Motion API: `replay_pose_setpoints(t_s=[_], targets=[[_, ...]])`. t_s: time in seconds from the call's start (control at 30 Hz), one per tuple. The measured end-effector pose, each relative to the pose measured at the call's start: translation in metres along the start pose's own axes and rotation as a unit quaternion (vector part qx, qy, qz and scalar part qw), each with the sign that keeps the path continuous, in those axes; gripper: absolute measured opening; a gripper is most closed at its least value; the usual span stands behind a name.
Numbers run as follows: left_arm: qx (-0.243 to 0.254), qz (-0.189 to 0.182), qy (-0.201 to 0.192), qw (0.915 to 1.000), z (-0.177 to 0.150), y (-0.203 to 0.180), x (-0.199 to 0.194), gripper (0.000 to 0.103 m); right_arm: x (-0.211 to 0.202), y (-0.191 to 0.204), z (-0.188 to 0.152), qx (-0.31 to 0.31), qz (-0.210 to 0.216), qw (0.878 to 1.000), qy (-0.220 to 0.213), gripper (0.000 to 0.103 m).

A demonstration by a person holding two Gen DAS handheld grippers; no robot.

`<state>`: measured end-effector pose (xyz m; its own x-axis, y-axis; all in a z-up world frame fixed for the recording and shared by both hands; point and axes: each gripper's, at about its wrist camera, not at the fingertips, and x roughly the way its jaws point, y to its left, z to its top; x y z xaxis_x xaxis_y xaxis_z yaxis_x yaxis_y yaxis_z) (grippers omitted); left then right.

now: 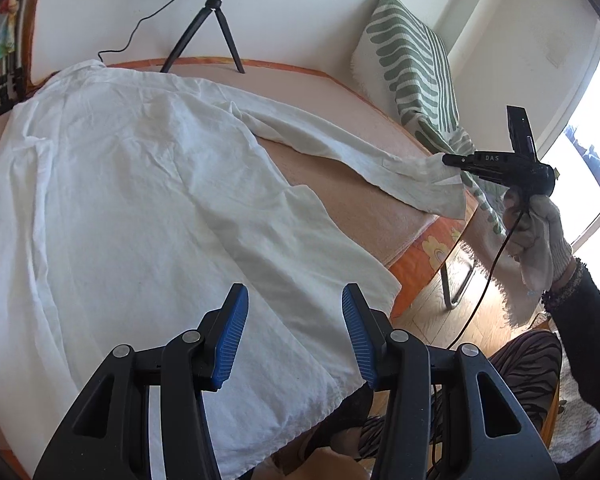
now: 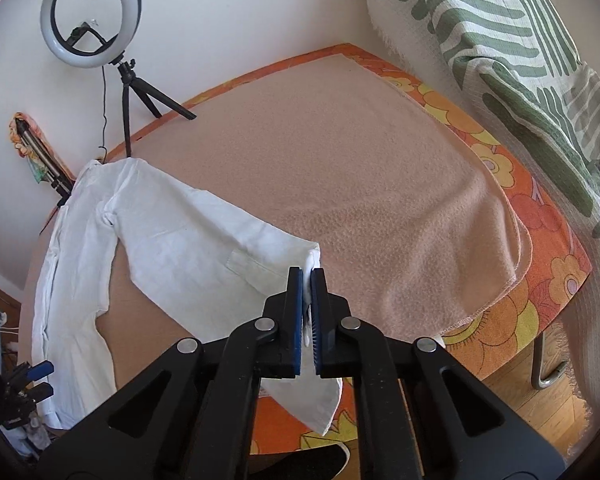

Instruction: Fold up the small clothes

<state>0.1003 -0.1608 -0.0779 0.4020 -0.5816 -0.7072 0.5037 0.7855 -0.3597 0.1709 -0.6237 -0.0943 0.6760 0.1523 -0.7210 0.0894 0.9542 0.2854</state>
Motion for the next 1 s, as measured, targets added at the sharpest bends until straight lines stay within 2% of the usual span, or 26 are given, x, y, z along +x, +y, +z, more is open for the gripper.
replay_pose_setpoints(t_s=[0.13,0.27,0.43,0.57,0.63,0.67,0.73,0.8,0.87,1.0], targets=[[-0.034,-0.006,-0.015,0.9993,0.003,0.015,-0.006,0.047,-0.028,0.058,-0.008,-0.044,0.079,0.996,-0.018,0.005],[-0.066,-0.017,-0.028,0.9972,0.005,0.026,-0.011,0.047,-0.043,0.124,-0.029,-0.108,0.149,0.983,-0.007,0.005],[-0.107,-0.045,-0.040,0.9925,0.002,0.038,-0.012,0.047,-0.046,0.196,-0.068,-0.190,0.228,0.954,0.034,0.005],[-0.120,-0.068,-0.040,0.9896,0.001,0.038,-0.007,0.048,-0.038,0.235,-0.105,-0.263,0.259,0.926,0.084,0.005],[-0.121,-0.072,-0.033,0.9895,0.002,0.035,-0.001,0.048,-0.034,0.247,-0.120,-0.293,0.255,0.916,0.100,0.005],[-0.117,-0.071,-0.028,0.9902,0.002,0.033,0.002,0.048,-0.033,0.251,-0.126,-0.306,0.252,0.912,0.107,0.008],[-0.111,-0.066,-0.018,0.9914,0.001,0.029,0.009,0.049,-0.033,0.251,-0.128,-0.314,0.255,0.907,0.120,0.023],[-0.120,-0.082,-0.004,0.9893,-0.001,0.028,0.016,0.052,-0.038,0.247,-0.121,-0.308,0.268,0.906,0.116,0.051],[-0.122,-0.088,0.003,0.9886,-0.002,0.026,0.022,0.053,-0.045,0.241,-0.110,-0.302,0.284,0.904,0.106,0.056],[-0.094,-0.060,0.012,0.9937,-0.008,0.015,0.028,0.053,-0.043,0.233,-0.069,-0.287,0.250,0.921,0.075,0.056]])
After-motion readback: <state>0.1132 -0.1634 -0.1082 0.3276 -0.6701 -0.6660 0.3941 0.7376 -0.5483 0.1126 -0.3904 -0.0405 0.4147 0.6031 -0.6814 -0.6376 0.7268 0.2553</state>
